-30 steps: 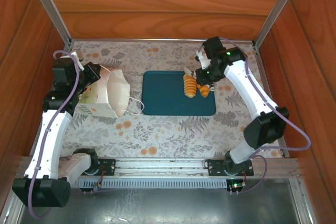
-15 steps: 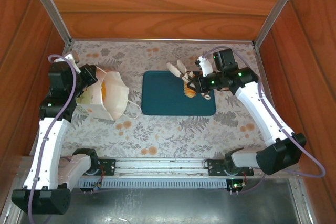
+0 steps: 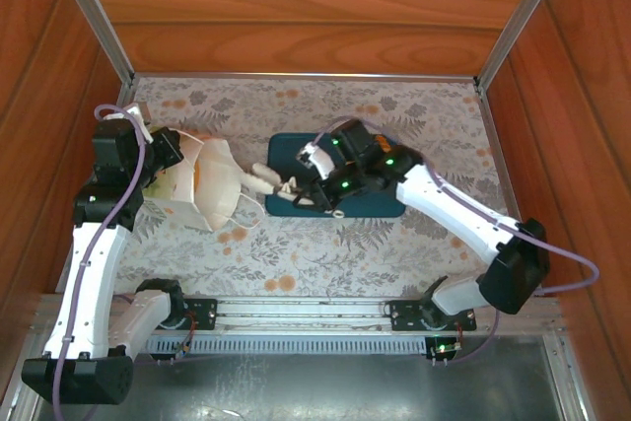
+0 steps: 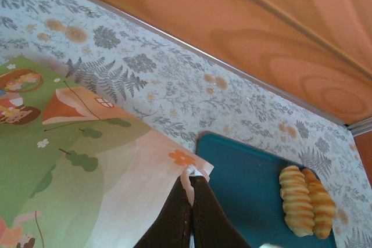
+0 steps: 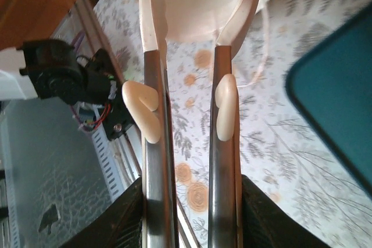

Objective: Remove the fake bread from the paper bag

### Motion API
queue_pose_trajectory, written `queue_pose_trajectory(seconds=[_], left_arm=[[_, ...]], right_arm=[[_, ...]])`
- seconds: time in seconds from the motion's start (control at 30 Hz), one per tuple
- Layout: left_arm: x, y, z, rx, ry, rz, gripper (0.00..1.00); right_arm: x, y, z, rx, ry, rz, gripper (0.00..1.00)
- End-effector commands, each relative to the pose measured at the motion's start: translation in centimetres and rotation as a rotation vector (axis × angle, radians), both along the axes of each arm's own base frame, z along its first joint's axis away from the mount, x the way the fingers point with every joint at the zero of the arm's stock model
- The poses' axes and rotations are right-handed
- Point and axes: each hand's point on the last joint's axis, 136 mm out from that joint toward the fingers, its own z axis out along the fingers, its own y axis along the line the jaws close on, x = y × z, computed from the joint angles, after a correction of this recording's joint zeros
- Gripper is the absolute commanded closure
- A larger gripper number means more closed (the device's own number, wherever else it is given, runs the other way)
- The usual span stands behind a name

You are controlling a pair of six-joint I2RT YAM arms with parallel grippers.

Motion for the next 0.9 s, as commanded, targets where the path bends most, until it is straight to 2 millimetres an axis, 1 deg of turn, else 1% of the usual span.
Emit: queue_pose_trajectory(seconds=[0.0, 0.1, 0.13, 0.17, 0.23, 0.33, 0.4, 0.47, 0.57, 0.67, 0.77, 0.87], left_arm=[[-0.5, 0.2, 1.5, 0.025, -0.031, -0.004, 1.00], [-0.9, -0.2, 1.7, 0.029, -0.016, -0.031, 1.00], [-1.1, -0.3, 1.6, 0.036, -0.005, -0.044, 1.00], [-1.3, -0.3, 1.4, 0.041, 0.007, -0.046, 1.00], [-1.5, -0.2, 1.1, 0.040, 0.019, -0.035, 1.00], [-1.3, -0.1, 0.9, 0.021, 0.031, -0.021, 1.00], [-1.3, -0.3, 0.9, 0.016, 0.034, -0.027, 1.00], [-1.3, -0.2, 1.1, 0.016, 0.032, -0.022, 1.00], [-1.3, 0.2, 1.3, 0.020, 0.026, -0.002, 1.00], [-1.3, 0.3, 1.4, 0.017, 0.026, 0.006, 1.00], [-1.2, 0.3, 1.3, 0.013, 0.031, 0.008, 1.00], [-1.1, 0.2, 1.2, 0.013, 0.033, 0.006, 1.00]], right_arm=[[-0.3, 3.6, 0.6, 0.042, -0.075, 0.063, 0.61], [0.7, 5.6, -1.8, -0.081, -0.130, 0.052, 0.61], [1.1, 6.5, -3.2, -0.127, -0.134, 0.051, 0.61], [1.2, 7.3, -3.9, -0.151, -0.142, 0.053, 0.61], [0.7, 9.4, -4.9, -0.173, -0.158, 0.094, 0.61], [0.1, 11.9, -6.6, -0.206, -0.196, 0.124, 0.61], [0.4, 12.8, -7.8, -0.253, -0.220, 0.112, 0.59], [1.2, 13.1, -8.9, -0.310, -0.229, 0.060, 0.59], [1.8, 13.6, -9.4, -0.329, -0.213, 0.013, 0.57], [2.0, 14.0, -9.6, -0.320, -0.244, -0.003, 0.55], [2.5, 14.4, -9.3, -0.314, -0.257, -0.033, 0.53], [2.4, 15.5, -9.2, -0.271, -0.233, -0.030, 0.52]])
